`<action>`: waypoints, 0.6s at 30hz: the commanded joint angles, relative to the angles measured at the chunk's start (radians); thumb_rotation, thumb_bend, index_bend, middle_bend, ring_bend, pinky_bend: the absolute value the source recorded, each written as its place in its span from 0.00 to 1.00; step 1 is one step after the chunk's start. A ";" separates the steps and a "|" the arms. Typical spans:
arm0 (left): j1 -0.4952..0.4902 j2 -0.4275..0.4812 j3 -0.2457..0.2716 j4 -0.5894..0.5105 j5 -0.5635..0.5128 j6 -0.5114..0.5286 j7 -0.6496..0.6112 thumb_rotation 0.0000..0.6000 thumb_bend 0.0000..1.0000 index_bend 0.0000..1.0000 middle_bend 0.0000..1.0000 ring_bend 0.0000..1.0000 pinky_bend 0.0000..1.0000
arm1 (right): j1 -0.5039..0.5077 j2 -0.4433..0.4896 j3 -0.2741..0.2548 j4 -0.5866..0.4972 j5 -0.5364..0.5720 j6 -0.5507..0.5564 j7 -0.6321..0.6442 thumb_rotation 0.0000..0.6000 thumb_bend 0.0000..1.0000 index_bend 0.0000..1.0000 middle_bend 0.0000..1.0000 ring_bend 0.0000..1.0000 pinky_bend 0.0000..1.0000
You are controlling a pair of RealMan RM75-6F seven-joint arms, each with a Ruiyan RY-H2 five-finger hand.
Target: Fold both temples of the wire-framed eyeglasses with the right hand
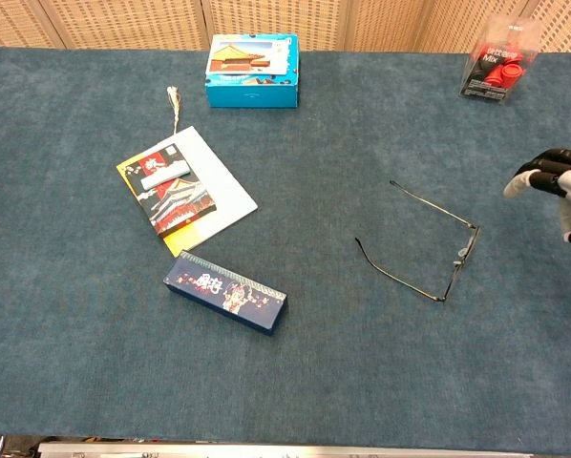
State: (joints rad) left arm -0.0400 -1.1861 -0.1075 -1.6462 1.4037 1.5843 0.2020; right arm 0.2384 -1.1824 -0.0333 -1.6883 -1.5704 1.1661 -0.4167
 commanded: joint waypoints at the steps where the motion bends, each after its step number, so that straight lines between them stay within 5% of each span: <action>1: 0.001 0.001 0.001 -0.002 0.004 0.002 -0.002 1.00 0.49 0.57 0.51 0.43 0.52 | 0.020 -0.012 -0.011 -0.007 0.000 -0.032 -0.007 1.00 1.00 0.31 0.25 0.15 0.25; 18: 0.005 0.003 0.001 -0.005 0.006 0.009 0.000 1.00 0.49 0.57 0.51 0.43 0.52 | 0.075 -0.053 -0.041 0.010 0.018 -0.133 0.004 1.00 1.00 0.31 0.25 0.15 0.25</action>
State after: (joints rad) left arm -0.0345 -1.1826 -0.1067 -1.6516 1.4101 1.5929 0.2019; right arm 0.3099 -1.2326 -0.0719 -1.6799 -1.5550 1.0383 -0.4132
